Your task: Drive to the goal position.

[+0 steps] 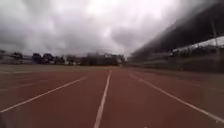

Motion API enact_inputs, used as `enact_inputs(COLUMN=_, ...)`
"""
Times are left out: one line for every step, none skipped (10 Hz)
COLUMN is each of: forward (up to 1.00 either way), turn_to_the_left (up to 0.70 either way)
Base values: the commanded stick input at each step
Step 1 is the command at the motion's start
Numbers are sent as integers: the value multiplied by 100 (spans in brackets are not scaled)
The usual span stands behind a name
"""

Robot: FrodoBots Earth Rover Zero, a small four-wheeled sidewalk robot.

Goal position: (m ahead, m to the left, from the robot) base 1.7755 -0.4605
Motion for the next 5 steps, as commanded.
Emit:
enact_inputs(forward=70, turn_to_the_left=0)
enact_inputs(forward=70, turn_to_the_left=0)
enact_inputs(forward=70, turn_to_the_left=0)
enact_inputs(forward=70, turn_to_the_left=0)
enact_inputs(forward=70, turn_to_the_left=0)
